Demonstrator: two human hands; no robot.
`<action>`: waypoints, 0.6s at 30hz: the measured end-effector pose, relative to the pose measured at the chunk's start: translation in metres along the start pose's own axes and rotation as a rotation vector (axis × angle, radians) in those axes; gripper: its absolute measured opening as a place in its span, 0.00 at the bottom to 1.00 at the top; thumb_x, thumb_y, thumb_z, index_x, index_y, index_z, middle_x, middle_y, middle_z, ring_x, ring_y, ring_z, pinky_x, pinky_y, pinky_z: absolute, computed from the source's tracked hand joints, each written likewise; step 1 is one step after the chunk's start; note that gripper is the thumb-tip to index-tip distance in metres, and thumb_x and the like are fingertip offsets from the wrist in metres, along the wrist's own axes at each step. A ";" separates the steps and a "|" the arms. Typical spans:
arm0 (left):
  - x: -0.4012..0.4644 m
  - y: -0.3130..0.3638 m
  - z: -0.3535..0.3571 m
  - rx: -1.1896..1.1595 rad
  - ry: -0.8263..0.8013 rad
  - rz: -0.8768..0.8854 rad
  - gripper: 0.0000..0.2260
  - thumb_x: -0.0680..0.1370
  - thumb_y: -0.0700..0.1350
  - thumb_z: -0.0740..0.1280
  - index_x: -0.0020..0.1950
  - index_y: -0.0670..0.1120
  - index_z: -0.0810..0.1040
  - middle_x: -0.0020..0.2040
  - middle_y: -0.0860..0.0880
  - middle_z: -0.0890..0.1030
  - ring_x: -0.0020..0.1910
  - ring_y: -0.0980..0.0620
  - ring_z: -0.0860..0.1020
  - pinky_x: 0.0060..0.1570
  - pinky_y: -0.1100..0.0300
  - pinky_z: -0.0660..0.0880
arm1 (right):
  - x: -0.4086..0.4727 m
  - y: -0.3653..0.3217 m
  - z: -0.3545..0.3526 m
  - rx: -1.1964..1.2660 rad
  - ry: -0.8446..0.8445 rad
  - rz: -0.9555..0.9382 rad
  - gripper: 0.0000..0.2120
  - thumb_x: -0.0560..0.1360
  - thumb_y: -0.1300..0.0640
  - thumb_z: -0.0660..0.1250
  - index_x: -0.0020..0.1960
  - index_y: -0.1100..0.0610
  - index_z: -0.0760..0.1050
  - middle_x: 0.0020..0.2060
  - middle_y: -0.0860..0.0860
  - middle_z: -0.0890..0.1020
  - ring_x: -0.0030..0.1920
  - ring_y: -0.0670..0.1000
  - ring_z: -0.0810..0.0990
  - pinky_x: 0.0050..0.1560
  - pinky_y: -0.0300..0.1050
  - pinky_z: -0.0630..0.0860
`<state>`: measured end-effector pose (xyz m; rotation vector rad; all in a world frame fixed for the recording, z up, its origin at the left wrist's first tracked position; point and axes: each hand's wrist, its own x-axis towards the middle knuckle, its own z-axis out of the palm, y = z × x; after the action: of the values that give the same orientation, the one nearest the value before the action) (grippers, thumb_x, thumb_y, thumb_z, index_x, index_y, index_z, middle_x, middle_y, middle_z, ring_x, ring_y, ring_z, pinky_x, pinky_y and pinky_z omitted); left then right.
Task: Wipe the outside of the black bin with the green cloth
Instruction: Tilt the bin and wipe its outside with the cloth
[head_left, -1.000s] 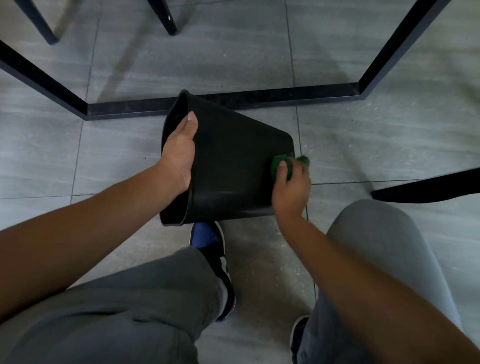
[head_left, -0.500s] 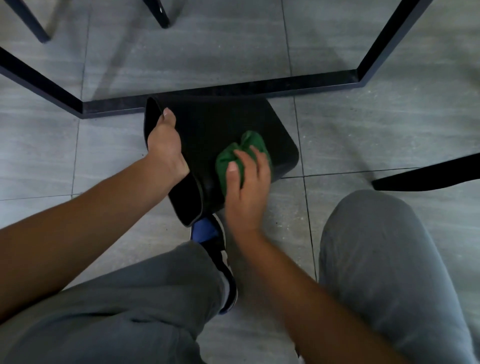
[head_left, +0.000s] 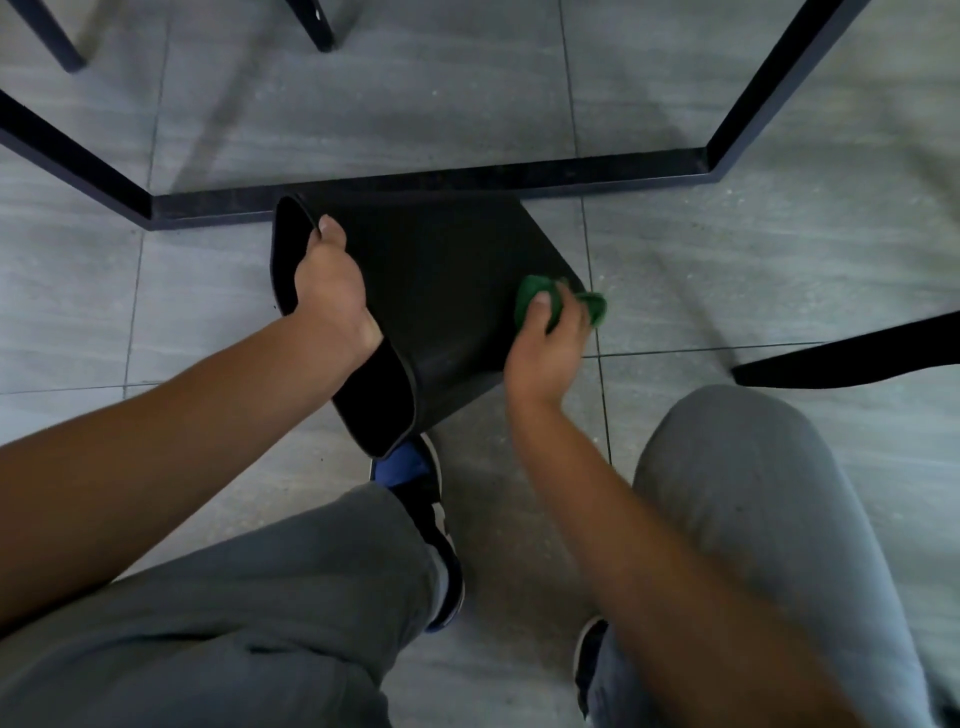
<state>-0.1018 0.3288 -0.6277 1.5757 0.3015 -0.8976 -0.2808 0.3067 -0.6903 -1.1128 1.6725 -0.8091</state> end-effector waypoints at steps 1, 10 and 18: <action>-0.001 0.001 0.001 0.011 0.009 0.018 0.24 0.83 0.58 0.61 0.79 0.59 0.66 0.78 0.48 0.70 0.77 0.43 0.68 0.76 0.40 0.64 | -0.026 -0.005 0.001 0.007 -0.032 -0.017 0.21 0.86 0.48 0.58 0.77 0.52 0.70 0.81 0.54 0.65 0.80 0.56 0.66 0.77 0.61 0.69; -0.022 0.000 0.002 0.017 -0.127 0.039 0.18 0.86 0.53 0.60 0.75 0.53 0.73 0.68 0.44 0.79 0.64 0.42 0.80 0.64 0.41 0.78 | -0.100 -0.022 0.009 -0.199 -0.215 -0.486 0.18 0.83 0.47 0.60 0.68 0.52 0.79 0.76 0.54 0.73 0.81 0.58 0.62 0.79 0.66 0.61; -0.031 -0.001 0.005 0.016 -0.240 0.076 0.15 0.87 0.49 0.57 0.71 0.50 0.74 0.68 0.44 0.80 0.65 0.43 0.80 0.69 0.40 0.75 | 0.070 -0.005 0.006 -0.387 -0.030 -0.250 0.26 0.81 0.44 0.56 0.69 0.57 0.79 0.73 0.61 0.76 0.73 0.64 0.72 0.74 0.61 0.69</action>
<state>-0.1250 0.3331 -0.6068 1.4659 0.0641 -1.0205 -0.2843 0.2397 -0.7123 -1.6172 1.7301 -0.6300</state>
